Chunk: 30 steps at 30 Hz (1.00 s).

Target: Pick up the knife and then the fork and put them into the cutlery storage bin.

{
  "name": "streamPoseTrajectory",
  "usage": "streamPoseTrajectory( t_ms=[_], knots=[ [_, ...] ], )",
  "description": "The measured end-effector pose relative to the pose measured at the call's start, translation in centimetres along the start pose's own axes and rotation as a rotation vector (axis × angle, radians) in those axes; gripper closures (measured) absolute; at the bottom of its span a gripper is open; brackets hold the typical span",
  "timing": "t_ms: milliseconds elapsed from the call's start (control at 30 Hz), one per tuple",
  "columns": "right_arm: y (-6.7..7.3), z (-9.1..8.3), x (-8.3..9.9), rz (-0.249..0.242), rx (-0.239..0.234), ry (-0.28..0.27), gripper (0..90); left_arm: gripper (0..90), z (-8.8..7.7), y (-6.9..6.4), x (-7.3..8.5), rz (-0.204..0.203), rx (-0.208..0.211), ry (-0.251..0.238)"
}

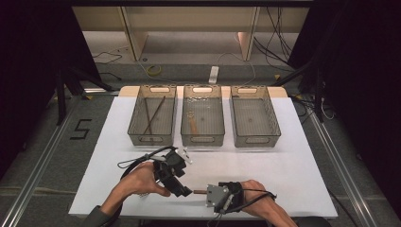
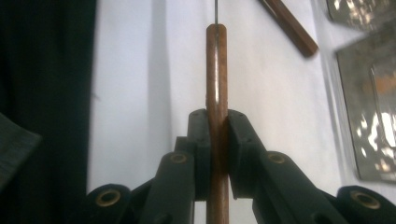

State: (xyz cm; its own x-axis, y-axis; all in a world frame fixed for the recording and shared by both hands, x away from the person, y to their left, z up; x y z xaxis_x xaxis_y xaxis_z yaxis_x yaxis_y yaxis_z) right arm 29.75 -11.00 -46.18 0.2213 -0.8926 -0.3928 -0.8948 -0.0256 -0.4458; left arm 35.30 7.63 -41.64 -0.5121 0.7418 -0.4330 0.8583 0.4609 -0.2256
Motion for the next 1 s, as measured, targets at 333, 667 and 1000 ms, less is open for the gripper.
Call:
streamPoseTrajectory(
  t_ms=[333, 667, 1000],
  knots=[
    [-2.3, -0.4, 2.9, 0.119, 0.068, 0.054, 81.7, 18.9, -2.5, 1.5, 0.3, -0.115, -0.102, -0.201],
    [-4.9, -1.9, 5.3, 0.290, 0.167, 0.062, 81.7, 16.8, -3.4, 2.9, 1.9, -0.204, -0.192, -0.303],
    [-8.3, -3.7, 7.3, 0.420, 0.270, 0.036, 81.7, 16.7, -2.2, 4.4, 4.3, -0.261, -0.318, -0.328]
  ],
)
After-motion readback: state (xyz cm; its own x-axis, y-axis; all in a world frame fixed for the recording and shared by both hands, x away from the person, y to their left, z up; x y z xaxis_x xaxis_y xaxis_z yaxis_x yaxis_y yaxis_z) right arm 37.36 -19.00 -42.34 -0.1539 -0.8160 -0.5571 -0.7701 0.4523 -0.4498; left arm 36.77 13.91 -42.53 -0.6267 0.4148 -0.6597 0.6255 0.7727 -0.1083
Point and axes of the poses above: each handheld gripper's, and its own axes: z roughly forward along the jaws, x roughly out of its underside, y roughly to its left, the point moved 2 cm from there along z, roughly forward along the jaws, and after that the axes turned 5 degrees about -z, right-handed, at the moved point
